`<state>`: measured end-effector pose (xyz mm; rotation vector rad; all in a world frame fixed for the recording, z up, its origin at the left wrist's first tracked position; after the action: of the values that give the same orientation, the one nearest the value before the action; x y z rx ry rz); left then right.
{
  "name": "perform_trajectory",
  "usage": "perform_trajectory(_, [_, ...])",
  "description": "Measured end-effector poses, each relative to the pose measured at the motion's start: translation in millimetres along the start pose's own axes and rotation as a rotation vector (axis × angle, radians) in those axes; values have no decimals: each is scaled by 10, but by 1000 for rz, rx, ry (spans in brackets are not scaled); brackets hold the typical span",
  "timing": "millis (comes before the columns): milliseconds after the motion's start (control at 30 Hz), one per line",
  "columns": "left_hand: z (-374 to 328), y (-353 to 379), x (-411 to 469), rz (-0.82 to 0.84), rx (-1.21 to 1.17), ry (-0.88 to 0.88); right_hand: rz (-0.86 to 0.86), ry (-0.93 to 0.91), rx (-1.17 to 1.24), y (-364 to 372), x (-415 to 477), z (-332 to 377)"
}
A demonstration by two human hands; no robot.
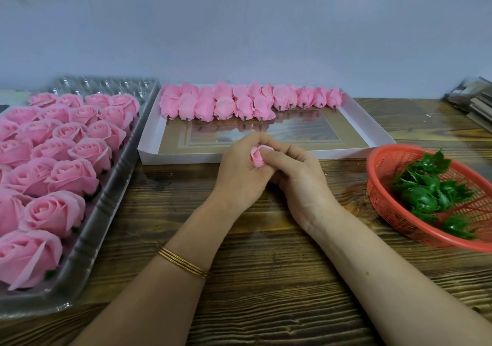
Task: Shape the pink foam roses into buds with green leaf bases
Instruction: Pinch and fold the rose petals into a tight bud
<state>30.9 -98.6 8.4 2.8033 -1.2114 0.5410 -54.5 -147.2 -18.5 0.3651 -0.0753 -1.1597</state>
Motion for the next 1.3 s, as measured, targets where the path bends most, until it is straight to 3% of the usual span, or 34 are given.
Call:
perform_trajectory(233, [-56,-150,47,-161,-107,-23,-6,21,64,1,-2,25])
perform_trajectory(500, [-26,-129,25,-185,-360,-153,37,-275,-289,106,-106,109])
perform_trajectory(767, [77,-108,38,-168,-374,-221,-15,-382,-364,101,-121,167])
perform_trajectory(967, [75,-58,44,-100,-396,-231,64,-316,-251,125,-99,121])
perform_trajectory(1300, [59,3,51,84,-395,-252,289,-30,-56,203,-81,-38])
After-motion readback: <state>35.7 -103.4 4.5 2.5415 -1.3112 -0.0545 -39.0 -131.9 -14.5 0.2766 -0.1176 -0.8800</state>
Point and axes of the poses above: each hand's wrist, its own x-axis towards the middle knuckle, its own y-axis out of the palm, z = x × y, the point moved 9 cm from there along x, towards the middle knuckle, and after that the axes turned 11 degrees about -z, right-handed, at the moved point
